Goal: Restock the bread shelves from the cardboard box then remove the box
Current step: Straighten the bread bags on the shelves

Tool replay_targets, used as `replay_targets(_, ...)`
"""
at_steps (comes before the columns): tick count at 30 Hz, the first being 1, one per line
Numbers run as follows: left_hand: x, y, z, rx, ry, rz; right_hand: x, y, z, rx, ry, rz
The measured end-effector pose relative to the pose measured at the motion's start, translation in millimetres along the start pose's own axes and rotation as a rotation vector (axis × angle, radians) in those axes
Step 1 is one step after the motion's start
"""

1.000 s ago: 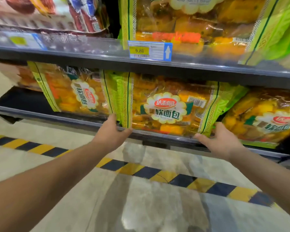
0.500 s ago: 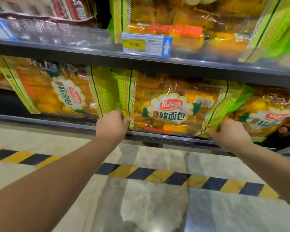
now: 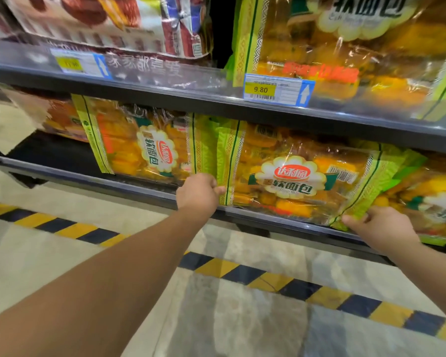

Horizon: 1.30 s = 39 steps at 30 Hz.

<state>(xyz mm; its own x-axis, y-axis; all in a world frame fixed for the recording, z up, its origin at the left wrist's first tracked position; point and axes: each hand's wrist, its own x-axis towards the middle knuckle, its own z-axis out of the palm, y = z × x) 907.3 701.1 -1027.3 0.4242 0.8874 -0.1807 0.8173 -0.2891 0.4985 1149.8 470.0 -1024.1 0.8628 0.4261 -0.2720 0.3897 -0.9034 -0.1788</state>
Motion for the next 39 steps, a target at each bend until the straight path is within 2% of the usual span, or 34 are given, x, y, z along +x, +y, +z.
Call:
replay_targets(6,-3,-23,2,-0.031,0.014,0.053,-13,1,-9,0.048,-0.033,-0.062)
replay_targets(10,-10,-22,-10,0.021,0.037,0.135,-28,-12,-20,-0.209,-0.171,-0.078)
replay_targets(13,-13,-29,-27,-0.015,0.112,0.135,-58,-47,-25,-0.503,-0.245,-0.289)
replay_targets(16,-13,-44,-45,-0.101,0.158,0.067,-97,-104,-25,-0.477,-0.284,-0.59)
replay_targets(20,-3,-78,-72,-0.176,0.216,-0.108,-127,-171,-9,-0.426,-0.081,-0.929)
replay_targets(24,20,-122,-101,-0.189,0.195,-0.234,-129,-218,9,-0.525,0.054,-1.075)
replay_targets(27,42,-147,-112,-0.192,0.156,-0.241,-116,-247,17,-0.681,0.188,-1.156)
replay_targets(30,58,-159,-108,-0.186,0.111,-0.169,-103,-267,26,-0.868,0.255,-1.18)
replay_targets(35,76,-162,-95,-0.167,0.048,-0.069,-78,-277,23,-1.193,0.214,-1.088)
replay_targets(39,82,-168,-90,-0.15,0.062,-0.068,-72,-267,27,-1.243,0.193,-1.037)
